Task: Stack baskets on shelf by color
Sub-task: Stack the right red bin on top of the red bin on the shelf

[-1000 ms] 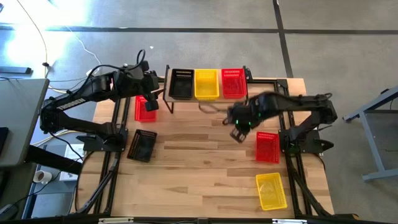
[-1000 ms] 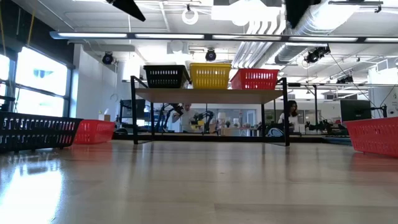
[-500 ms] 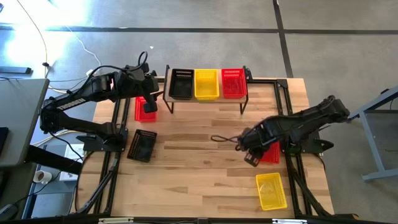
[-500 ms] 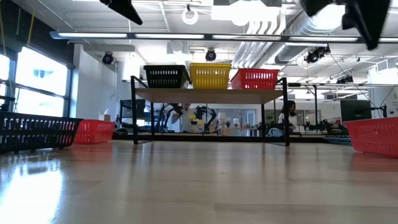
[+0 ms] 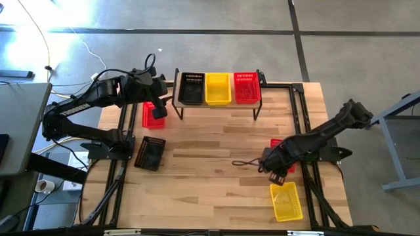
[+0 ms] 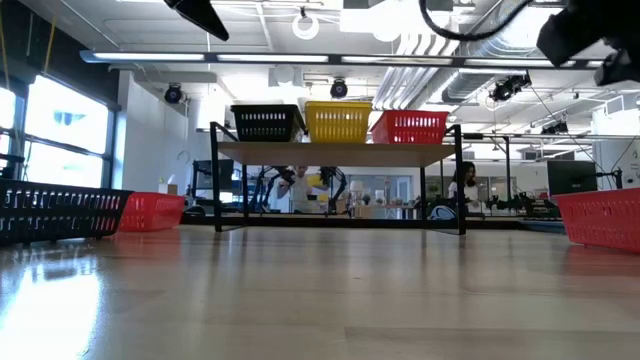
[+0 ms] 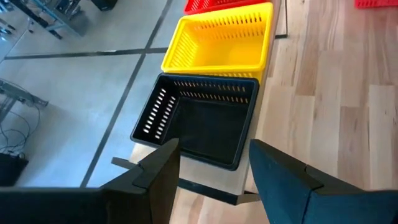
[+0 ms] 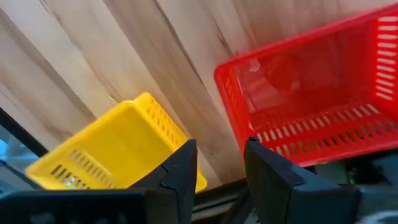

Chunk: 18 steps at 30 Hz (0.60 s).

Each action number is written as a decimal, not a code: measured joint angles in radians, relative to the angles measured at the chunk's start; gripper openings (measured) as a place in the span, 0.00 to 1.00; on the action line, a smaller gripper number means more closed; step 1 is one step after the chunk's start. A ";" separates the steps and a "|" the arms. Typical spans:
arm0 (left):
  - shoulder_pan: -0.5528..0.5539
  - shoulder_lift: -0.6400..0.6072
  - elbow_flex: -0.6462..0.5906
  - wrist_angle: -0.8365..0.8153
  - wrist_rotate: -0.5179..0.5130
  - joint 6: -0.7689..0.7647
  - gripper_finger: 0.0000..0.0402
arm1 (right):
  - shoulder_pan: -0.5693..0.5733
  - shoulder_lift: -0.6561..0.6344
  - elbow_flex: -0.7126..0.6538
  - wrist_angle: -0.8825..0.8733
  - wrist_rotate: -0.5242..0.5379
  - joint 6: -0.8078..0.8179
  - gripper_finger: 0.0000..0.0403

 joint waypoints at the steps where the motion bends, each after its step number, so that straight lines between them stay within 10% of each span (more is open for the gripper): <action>1: 0.000 0.000 0.000 0.000 0.000 0.000 0.45 | 0.008 0.000 -0.014 0.003 0.000 0.000 0.29; 18: 0.000 0.000 0.000 0.000 0.000 -0.081 0.45 | 0.079 0.002 -0.251 0.185 -0.002 0.095 0.29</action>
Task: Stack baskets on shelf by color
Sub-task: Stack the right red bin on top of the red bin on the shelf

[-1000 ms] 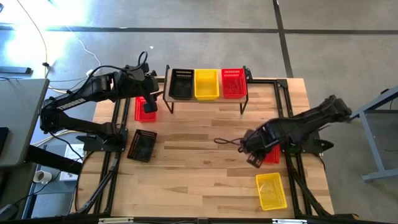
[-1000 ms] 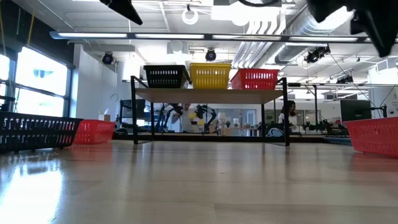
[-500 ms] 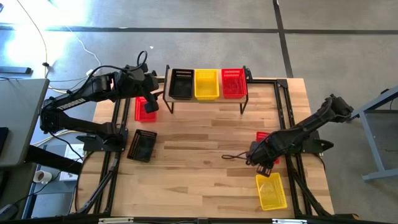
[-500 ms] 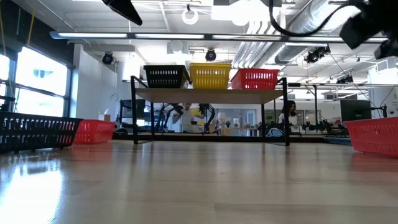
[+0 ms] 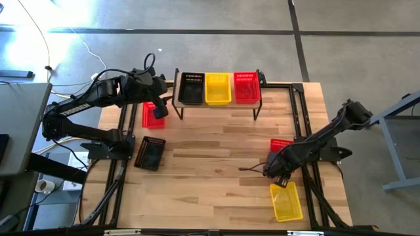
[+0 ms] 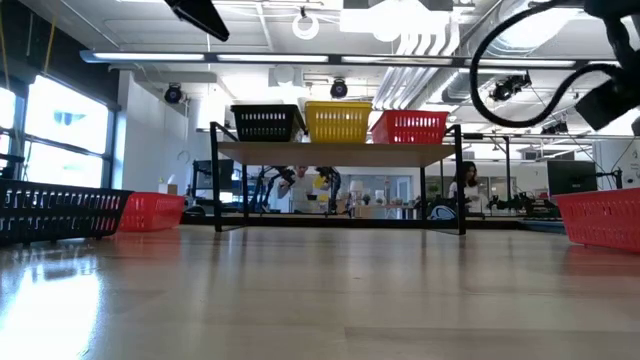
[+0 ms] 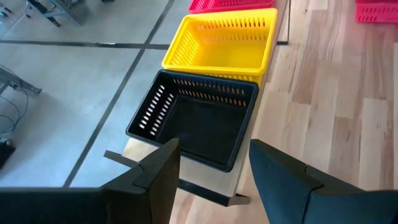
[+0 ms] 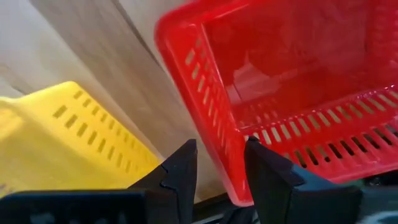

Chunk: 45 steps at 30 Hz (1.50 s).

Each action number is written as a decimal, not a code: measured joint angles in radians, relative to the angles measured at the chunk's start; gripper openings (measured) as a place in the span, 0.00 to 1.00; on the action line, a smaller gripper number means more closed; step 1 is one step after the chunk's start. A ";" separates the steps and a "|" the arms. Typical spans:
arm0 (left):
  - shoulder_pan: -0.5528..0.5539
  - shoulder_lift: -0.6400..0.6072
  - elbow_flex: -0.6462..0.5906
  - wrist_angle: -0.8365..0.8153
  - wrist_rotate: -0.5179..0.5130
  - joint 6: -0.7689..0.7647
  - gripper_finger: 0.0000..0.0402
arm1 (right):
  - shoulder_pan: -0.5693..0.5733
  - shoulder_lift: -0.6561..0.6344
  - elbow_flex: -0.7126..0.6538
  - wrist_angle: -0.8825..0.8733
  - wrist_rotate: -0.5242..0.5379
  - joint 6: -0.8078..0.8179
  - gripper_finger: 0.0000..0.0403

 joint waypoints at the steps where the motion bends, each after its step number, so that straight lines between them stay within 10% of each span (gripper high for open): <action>1: 0.000 0.000 0.000 0.000 0.000 -0.008 0.45 | 0.000 0.000 -0.009 0.012 -0.002 0.005 0.29; 12: 0.000 0.000 0.000 0.000 0.000 -0.021 0.45 | 0.000 0.000 -0.032 0.106 -0.021 0.066 0.02; 45: 0.000 0.120 -0.001 0.000 -0.009 0.032 0.45 | -0.173 0.000 0.518 0.108 0.153 -0.077 0.00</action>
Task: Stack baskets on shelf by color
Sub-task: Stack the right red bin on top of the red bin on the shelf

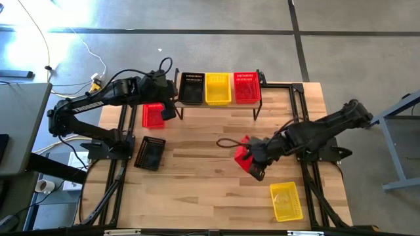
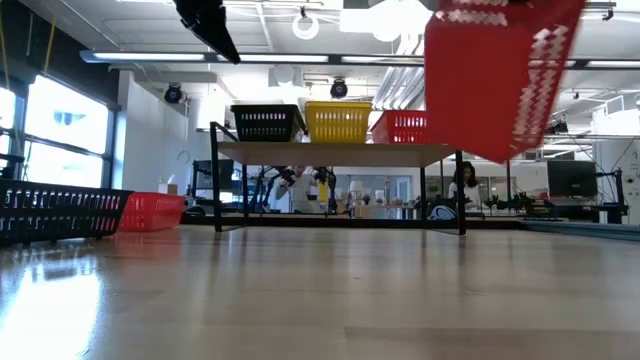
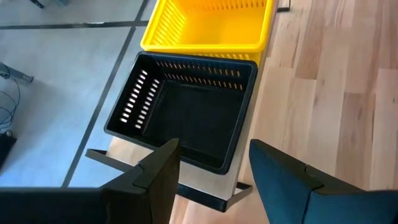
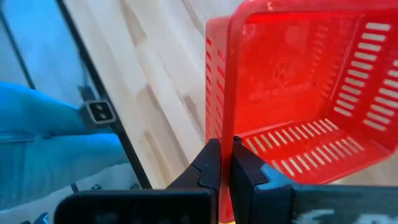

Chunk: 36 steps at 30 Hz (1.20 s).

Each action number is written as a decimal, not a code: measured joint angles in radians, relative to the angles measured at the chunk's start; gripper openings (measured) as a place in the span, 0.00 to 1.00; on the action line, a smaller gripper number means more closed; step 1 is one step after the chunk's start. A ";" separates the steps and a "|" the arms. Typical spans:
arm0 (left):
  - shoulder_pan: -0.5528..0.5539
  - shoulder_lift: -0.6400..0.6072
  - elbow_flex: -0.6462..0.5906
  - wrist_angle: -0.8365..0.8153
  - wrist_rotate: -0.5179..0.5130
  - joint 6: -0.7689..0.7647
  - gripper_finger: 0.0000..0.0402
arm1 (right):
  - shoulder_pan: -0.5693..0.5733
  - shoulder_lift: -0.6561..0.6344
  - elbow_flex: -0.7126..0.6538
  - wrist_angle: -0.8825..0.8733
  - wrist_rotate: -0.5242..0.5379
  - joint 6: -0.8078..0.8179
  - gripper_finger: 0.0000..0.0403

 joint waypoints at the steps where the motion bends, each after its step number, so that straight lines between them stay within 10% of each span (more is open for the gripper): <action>1: 0.000 0.000 0.000 0.000 0.000 0.000 0.45 | -0.011 0.000 0.017 -0.001 0.000 -0.023 0.00; 36: 0.000 -0.003 0.000 0.001 -0.054 -0.174 0.45 | -0.592 0.032 0.497 -0.365 0.366 -1.187 0.00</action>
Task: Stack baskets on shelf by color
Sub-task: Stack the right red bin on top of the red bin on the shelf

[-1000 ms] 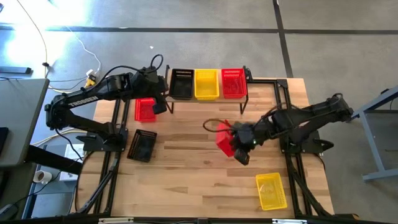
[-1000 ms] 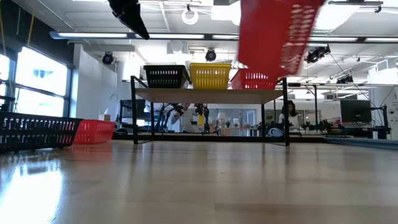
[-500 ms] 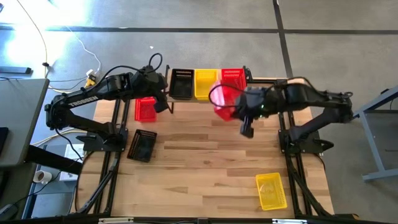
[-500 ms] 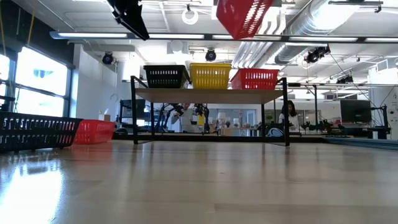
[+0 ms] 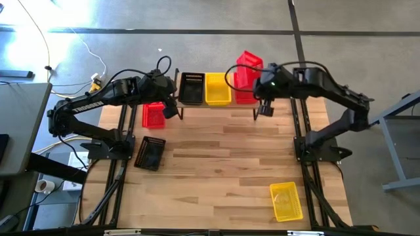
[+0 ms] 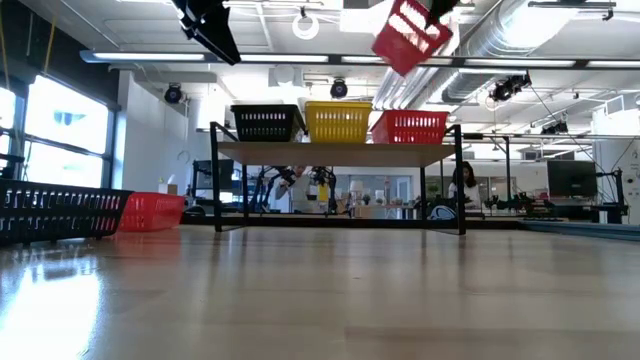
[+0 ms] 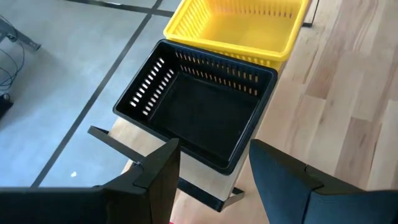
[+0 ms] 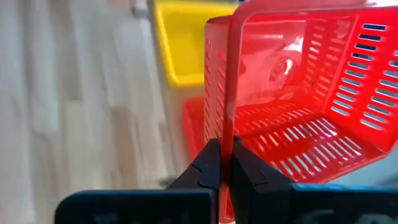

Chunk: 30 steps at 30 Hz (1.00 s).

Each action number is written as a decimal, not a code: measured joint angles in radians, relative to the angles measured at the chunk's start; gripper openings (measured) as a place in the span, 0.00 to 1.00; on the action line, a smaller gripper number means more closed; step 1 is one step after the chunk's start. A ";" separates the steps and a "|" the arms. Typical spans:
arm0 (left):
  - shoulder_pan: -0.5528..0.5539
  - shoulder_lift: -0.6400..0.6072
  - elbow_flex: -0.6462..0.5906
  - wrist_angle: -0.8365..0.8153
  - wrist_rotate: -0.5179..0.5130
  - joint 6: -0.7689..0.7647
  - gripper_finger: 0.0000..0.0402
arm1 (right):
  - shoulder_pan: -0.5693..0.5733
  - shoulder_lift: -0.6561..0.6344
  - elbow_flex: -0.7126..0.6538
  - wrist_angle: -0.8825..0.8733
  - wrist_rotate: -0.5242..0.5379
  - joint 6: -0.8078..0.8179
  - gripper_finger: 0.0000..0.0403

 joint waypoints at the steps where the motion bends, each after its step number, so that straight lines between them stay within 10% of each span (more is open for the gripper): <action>1: 0.000 0.000 0.000 0.000 0.000 0.000 0.45 | -0.022 0.009 0.000 -0.016 -0.003 -0.016 0.00; 30: 0.000 0.000 0.000 0.000 -0.001 -0.038 0.45 | -0.135 0.279 -0.002 -0.174 -0.057 -0.119 0.00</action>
